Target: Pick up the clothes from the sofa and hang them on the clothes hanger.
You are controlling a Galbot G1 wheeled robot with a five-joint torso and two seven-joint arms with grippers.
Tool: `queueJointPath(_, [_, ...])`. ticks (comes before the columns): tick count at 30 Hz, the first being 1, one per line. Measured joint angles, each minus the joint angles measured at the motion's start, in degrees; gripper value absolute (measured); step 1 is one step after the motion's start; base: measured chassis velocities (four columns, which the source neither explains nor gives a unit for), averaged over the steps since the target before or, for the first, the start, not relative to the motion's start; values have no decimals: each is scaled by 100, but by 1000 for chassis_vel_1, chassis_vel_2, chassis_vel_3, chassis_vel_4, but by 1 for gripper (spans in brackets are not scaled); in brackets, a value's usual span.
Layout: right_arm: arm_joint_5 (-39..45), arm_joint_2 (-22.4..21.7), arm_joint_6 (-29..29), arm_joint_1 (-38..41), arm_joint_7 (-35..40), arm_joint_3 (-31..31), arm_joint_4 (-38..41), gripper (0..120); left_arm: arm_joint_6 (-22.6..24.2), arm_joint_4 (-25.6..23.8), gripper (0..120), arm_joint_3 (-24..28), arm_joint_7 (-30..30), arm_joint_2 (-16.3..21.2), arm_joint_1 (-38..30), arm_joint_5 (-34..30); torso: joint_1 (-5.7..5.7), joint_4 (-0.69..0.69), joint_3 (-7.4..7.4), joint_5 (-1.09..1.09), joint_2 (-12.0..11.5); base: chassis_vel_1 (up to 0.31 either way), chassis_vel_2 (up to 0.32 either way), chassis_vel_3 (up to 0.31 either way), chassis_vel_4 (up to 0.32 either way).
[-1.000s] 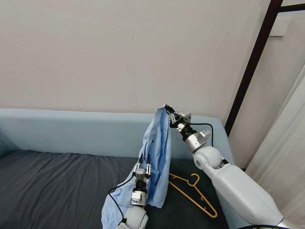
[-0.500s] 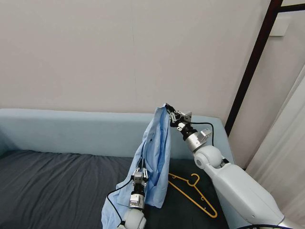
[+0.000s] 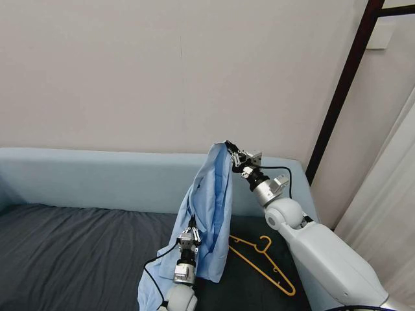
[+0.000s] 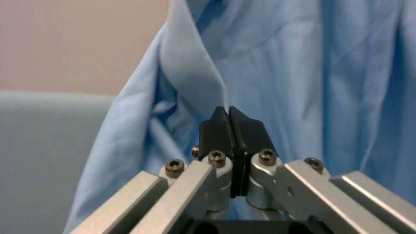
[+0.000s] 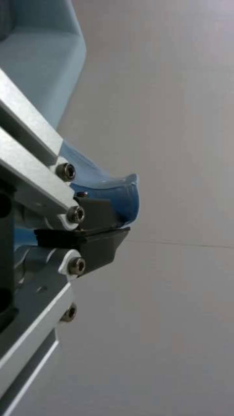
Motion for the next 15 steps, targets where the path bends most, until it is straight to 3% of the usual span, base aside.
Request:
queueJointPath(2, [0, 0, 0, 0, 0, 0, 0, 0, 0, 0, 0, 0, 0, 0, 0, 0, 0, 0, 0, 0, 0, 0, 0, 0, 0])
queueJointPath(3, [-13, -52, -7, 30, 69, 43, -44, 0, -38, -703, 0, 11, 517, 365, 192, -379, 0, 0, 0, 0, 0, 0, 0, 0, 0])
queueJointPath(5, [-32, -109, -60, 44, 218, 83, -87, 0, -24, -1411, 0, 25, 979, 721, 331, -811, 0, -1, 0, 1, 0, 0, 0, 0, 0])
queueJointPath(6, [-32, -109, -60, 44, 218, 83, -87, 0, -24, -1411, 0, 25, 979, 721, 331, -811, 0, -1, 0, 1, 0, 0, 0, 0, 0])
queueJointPath(10, [-48, -201, -103, 89, 272, 94, -111, 0, 266, -2513, 0, -1, 1214, 1324, 293, -1494, 0, 0, 0, -1, 0, 0, 0, 0, 0])
queueJointPath(11, [-48, -201, -103, 89, 272, 94, -111, 0, 266, -2513, 0, -1, 1214, 1324, 293, -1494, 0, 0, 0, -1, 0, 0, 0, 0, 0])
queueJointPath(15, [-50, -312, -121, 107, 282, 119, -114, 0, 629, -3215, 0, -24, 1269, 2167, 0, -2195, 0, -1, 0, 0, 0, 0, 0, 0, 0])
